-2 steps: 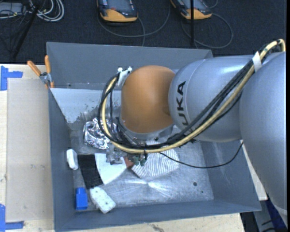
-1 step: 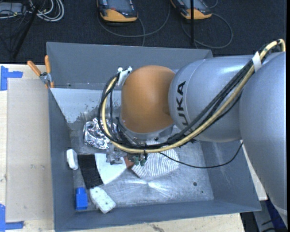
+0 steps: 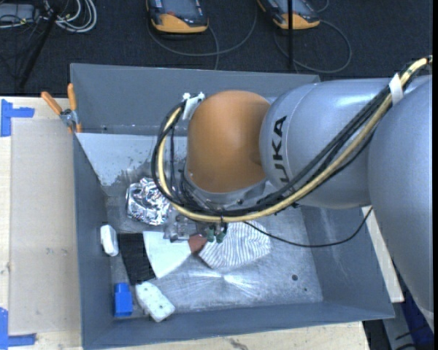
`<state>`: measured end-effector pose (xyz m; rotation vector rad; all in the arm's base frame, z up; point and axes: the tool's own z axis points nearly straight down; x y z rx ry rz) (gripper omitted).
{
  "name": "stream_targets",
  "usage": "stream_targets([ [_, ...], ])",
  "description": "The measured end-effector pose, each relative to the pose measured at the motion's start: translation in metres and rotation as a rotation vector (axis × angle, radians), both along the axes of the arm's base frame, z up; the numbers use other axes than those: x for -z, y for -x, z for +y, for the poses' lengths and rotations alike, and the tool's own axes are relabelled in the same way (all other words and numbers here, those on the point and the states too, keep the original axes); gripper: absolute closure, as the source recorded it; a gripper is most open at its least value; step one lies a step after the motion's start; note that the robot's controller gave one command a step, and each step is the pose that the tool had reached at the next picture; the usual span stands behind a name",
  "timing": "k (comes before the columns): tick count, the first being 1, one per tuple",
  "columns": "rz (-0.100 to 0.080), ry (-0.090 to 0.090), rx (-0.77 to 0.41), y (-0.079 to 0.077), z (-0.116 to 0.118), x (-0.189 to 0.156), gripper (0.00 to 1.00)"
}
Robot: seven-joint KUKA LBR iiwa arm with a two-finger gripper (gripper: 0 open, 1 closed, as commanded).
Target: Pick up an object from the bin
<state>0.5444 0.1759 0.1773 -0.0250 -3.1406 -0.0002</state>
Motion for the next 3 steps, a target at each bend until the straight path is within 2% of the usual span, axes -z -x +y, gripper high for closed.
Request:
stream_targets([
  [1,-0.001,0.000,0.001,-0.002,-0.002,-0.001,1.00],
  [2,-0.001,0.000,-0.188,0.045,0.024,-0.078,1.00],
  [3,-0.001,0.000,-0.188,0.045,0.023,-0.078,1.00],
])
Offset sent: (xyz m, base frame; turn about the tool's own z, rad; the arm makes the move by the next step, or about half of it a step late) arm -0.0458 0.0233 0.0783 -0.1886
